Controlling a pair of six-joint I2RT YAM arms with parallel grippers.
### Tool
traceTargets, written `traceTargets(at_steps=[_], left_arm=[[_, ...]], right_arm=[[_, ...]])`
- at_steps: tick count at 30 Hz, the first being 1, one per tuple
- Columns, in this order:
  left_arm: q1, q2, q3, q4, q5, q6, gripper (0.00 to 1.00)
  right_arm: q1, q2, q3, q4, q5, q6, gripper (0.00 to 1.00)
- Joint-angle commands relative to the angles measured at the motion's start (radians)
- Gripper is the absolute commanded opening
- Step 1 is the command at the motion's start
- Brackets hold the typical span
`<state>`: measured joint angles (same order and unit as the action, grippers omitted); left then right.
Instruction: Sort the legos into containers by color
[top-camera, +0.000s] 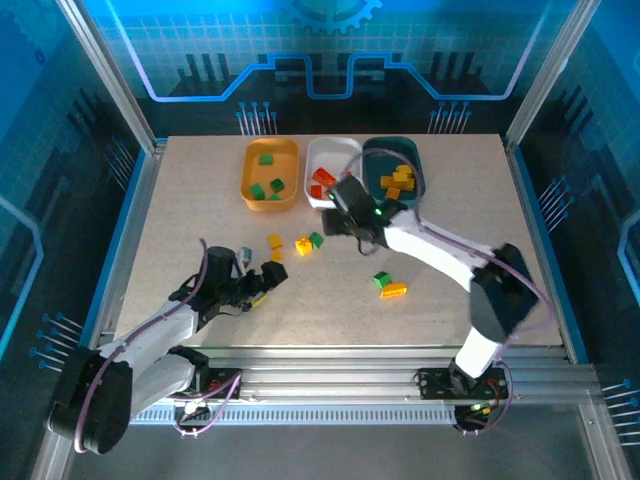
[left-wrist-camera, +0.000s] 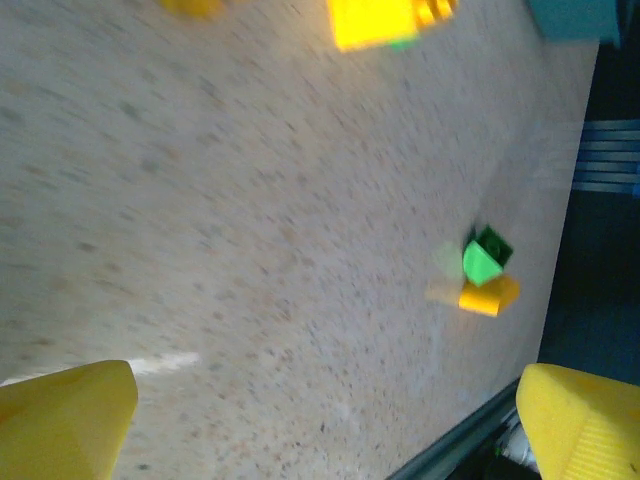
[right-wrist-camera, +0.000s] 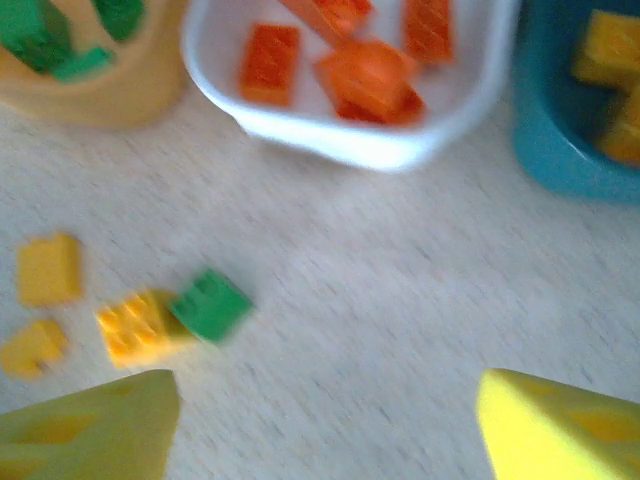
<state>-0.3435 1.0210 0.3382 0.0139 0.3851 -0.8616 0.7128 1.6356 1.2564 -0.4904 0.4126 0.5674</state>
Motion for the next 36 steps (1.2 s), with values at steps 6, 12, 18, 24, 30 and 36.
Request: traceTargets(at_steps=[6, 12, 18, 24, 30, 36], left_arm=[[-0.149, 0.100, 0.008, 0.207, -0.075, -0.004, 0.99], [-0.202, 0.232, 0.052, 0.288, -0.056, -0.028, 0.99], [-0.212, 0.274, 0.044, 0.327, -0.051, -0.051, 0.99], [-0.211, 0.257, 0.039, 0.309, -0.058, -0.052, 0.99], [-0.212, 0.263, 0.058, 0.289, -0.072, -0.043, 0.99], [-0.212, 0.319, 0.112, 0.277, -0.057, -0.030, 0.99]], right_arm=[[0.023, -0.241, -0.417, -0.123, -0.008, 0.143, 1.00], [0.018, -0.290, -0.511, -0.194, 0.002, 0.198, 1.00], [-0.001, -0.221, -0.491, -0.160, -0.048, 0.136, 0.98], [-0.036, -0.159, -0.477, -0.128, -0.058, 0.109, 0.88], [-0.058, -0.162, -0.481, -0.108, -0.088, 0.094, 0.72], [-0.059, -0.207, -0.495, -0.096, -0.107, 0.075, 0.60]])
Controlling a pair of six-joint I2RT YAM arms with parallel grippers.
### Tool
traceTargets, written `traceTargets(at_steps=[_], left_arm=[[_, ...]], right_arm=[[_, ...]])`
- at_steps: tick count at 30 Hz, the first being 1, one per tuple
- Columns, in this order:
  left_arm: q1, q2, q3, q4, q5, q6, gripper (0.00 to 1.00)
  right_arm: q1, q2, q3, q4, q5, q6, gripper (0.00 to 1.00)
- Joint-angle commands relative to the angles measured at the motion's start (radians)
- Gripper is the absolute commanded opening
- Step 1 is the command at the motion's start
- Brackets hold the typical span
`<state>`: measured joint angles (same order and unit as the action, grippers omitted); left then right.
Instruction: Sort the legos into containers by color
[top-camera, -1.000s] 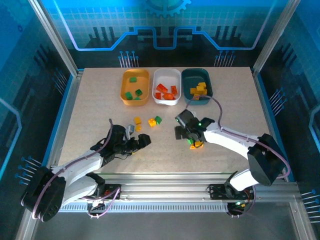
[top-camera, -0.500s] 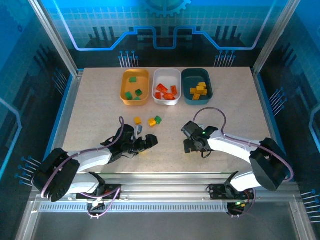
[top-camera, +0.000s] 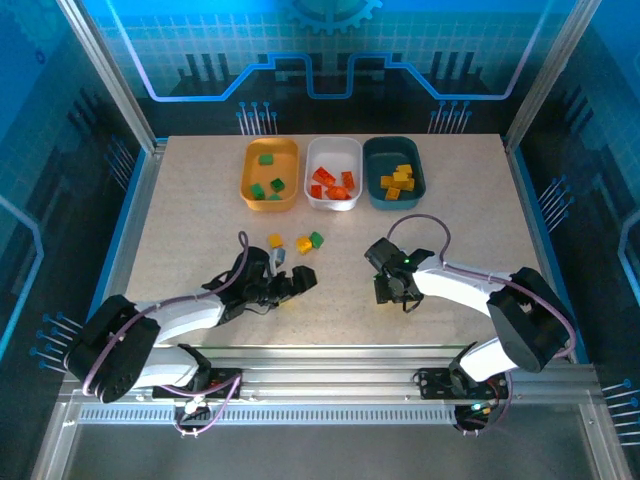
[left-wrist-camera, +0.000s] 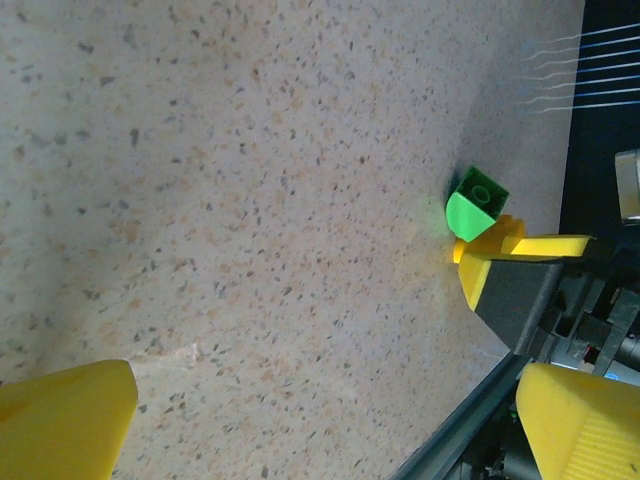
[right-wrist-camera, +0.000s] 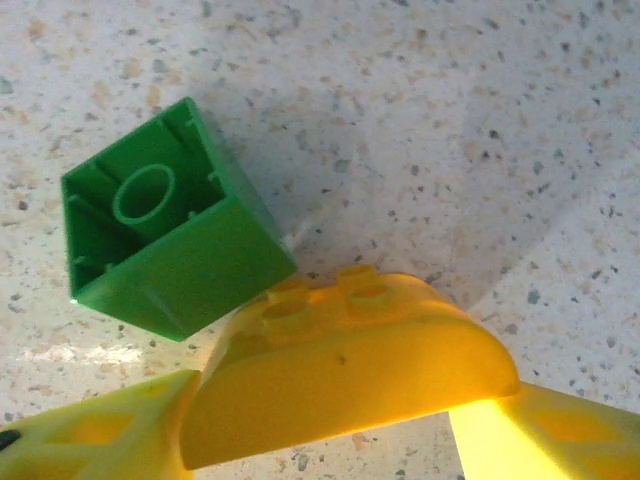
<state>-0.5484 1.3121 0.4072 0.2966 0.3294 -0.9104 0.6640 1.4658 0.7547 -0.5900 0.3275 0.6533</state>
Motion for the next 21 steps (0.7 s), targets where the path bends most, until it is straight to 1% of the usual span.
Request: traceTargets(at_steps=[1, 6, 7, 8, 9, 10, 11, 13, 17, 21], left_arm=[[-0.007, 0.039, 0.052, -0.005, 0.001, 0.020, 0.99], [-0.007, 0.084, 0.076, 0.016, 0.012, 0.019, 0.99], [-0.006, 0.092, 0.079, 0.021, 0.016, 0.019, 0.99], [-0.007, 0.099, 0.080, 0.026, 0.018, 0.017, 0.99], [-0.006, 0.106, 0.082, 0.032, 0.021, 0.016, 0.99], [-0.007, 0.115, 0.082, 0.038, 0.025, 0.013, 0.99], [-0.007, 0.120, 0.082, 0.044, 0.028, 0.012, 0.99], [-0.007, 0.128, 0.082, 0.053, 0.033, 0.007, 0.99], [-0.007, 0.129, 0.082, 0.053, 0.041, 0.005, 0.99], [-0.007, 0.103, 0.077, 0.031, 0.033, 0.015, 0.99]], right_arm=[[-0.010, -0.049, 0.005, -0.002, -0.018, -0.008, 0.59], [-0.011, -0.116, 0.006, -0.044, 0.014, -0.009, 0.59], [-0.014, -0.121, 0.012, -0.054, 0.015, -0.011, 0.63], [-0.015, -0.122, 0.016, -0.064, 0.017, -0.011, 0.71], [-0.019, -0.117, 0.021, -0.073, 0.024, -0.011, 0.82], [-0.027, -0.103, 0.027, -0.080, 0.038, -0.007, 0.88], [-0.040, -0.089, 0.031, -0.085, 0.039, -0.003, 0.90], [-0.062, -0.049, 0.046, -0.078, 0.022, -0.006, 0.92], [-0.074, 0.010, 0.077, -0.062, -0.021, -0.003, 0.92], [-0.075, 0.097, 0.095, -0.019, -0.044, -0.002, 0.89]])
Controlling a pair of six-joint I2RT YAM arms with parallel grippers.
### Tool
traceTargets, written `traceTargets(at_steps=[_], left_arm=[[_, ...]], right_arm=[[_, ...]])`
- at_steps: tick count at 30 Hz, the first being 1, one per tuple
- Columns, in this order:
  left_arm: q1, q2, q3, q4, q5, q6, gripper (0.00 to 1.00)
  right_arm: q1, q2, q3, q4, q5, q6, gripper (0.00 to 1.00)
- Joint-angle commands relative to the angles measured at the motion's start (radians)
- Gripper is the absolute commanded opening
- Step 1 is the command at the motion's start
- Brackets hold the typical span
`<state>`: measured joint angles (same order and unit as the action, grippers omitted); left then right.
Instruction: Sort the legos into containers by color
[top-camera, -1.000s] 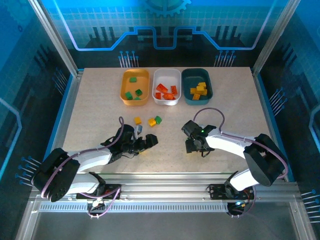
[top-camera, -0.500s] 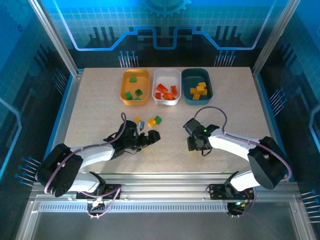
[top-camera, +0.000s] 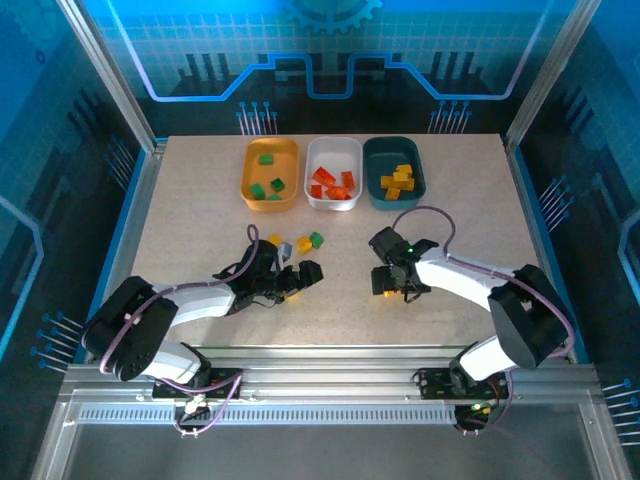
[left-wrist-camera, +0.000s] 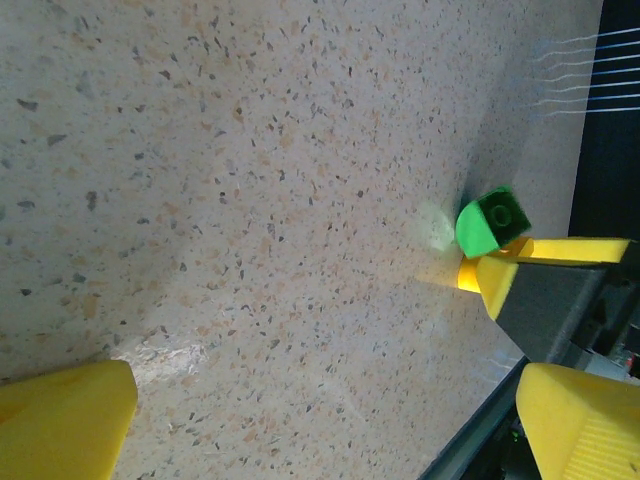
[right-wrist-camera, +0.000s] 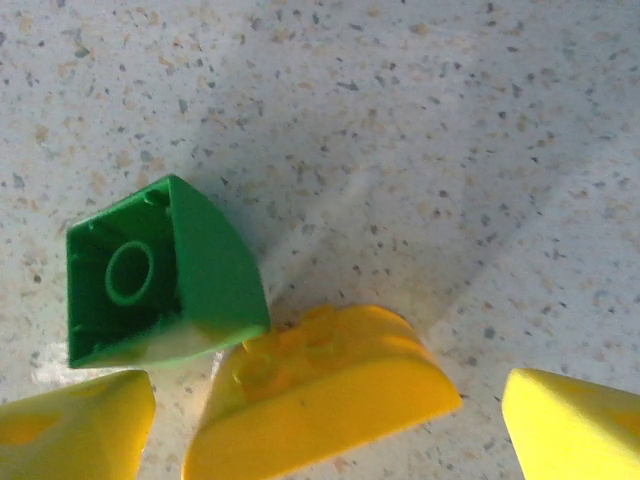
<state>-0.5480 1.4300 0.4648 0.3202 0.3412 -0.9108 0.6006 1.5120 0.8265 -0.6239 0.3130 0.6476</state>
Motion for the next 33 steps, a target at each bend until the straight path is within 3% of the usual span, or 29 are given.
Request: traceTargets(at_steps=[1, 8, 15, 22, 27, 33], left_arm=[[-0.007, -0.021, 0.019, 0.002, 0.019, 0.018, 0.99], [-0.007, -0.068, 0.009, -0.050, -0.008, 0.040, 0.99], [-0.007, -0.031, 0.020, -0.021, 0.009, 0.023, 0.99], [-0.006, -0.038, 0.033, -0.053, -0.001, 0.036, 0.99], [0.015, -0.079, 0.077, -0.142, -0.036, 0.071, 0.99], [0.109, -0.169, 0.077, -0.300, -0.155, 0.122, 0.99]], right_arm=[[-0.012, 0.067, 0.025, 0.029, -0.033, -0.002, 0.88], [0.027, 0.061, -0.004, 0.058, -0.003, 0.000, 0.77], [0.033, -0.021, -0.050, 0.072, 0.016, 0.003, 0.56], [0.061, -0.176, -0.016, 0.007, 0.036, -0.005, 0.55], [-0.077, -0.130, 0.215, 0.025, 0.037, -0.119, 0.55], [-0.249, 0.176, 0.509, 0.096, -0.089, -0.141, 0.54]])
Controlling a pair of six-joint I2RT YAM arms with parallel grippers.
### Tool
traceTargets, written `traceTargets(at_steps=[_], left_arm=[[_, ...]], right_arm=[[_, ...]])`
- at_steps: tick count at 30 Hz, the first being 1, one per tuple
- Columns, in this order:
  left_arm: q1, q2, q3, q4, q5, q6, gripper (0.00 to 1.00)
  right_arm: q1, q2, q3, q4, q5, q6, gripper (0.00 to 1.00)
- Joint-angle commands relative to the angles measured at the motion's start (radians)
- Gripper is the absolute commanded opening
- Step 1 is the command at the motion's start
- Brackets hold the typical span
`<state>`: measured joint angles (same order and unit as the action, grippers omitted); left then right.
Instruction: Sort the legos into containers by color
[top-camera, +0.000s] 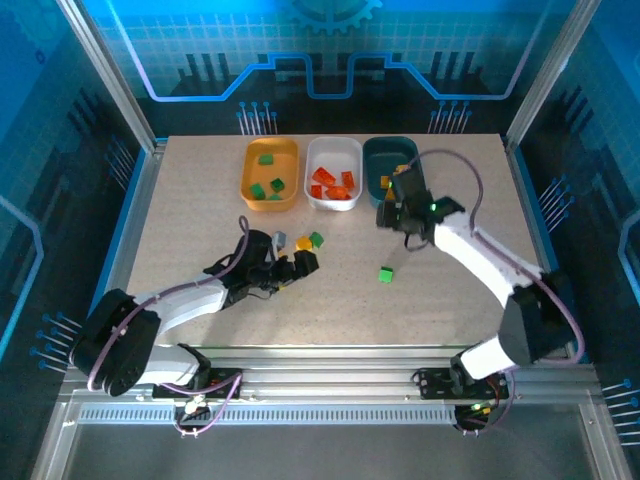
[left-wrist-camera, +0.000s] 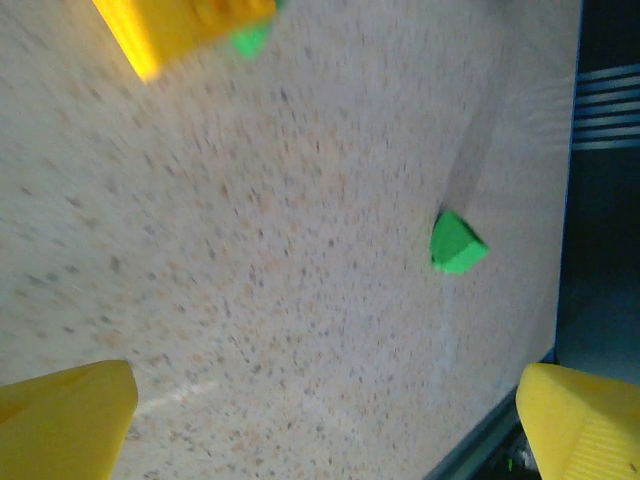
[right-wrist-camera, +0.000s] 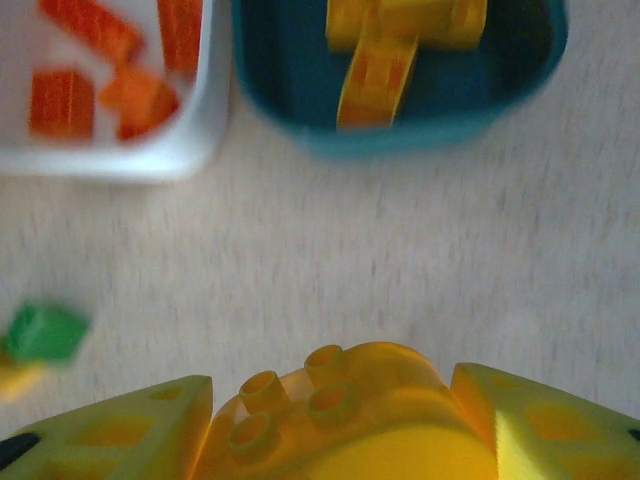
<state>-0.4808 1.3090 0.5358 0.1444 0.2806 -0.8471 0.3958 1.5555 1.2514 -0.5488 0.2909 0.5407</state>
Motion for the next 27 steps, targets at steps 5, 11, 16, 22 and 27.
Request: traceTargets(at_steps=[5, 11, 16, 22, 27], left_arm=[[0.179, -0.129, -0.088, -0.134, 0.003, 0.026, 0.99], [0.197, -0.254, -0.131, -0.198, -0.018, 0.049, 0.99], [0.199, -0.268, -0.139, -0.196, -0.022, 0.054, 0.99], [0.199, -0.218, -0.113, -0.180, 0.030, 0.057, 0.99], [0.198, -0.211, -0.137, -0.139, 0.023, 0.045, 0.99]], right_arm=[[-0.105, 0.431, 0.415, -0.080, -0.115, -0.045, 0.55], [-0.155, 0.630, 0.656, -0.184, -0.158, -0.057, 0.54], [-0.165, 0.649, 0.676, -0.190, -0.152, -0.063, 0.64], [-0.175, 0.544, 0.558, -0.142, -0.120, -0.049, 0.83], [-0.069, 0.158, 0.119, 0.070, 0.033, 0.023, 0.92]])
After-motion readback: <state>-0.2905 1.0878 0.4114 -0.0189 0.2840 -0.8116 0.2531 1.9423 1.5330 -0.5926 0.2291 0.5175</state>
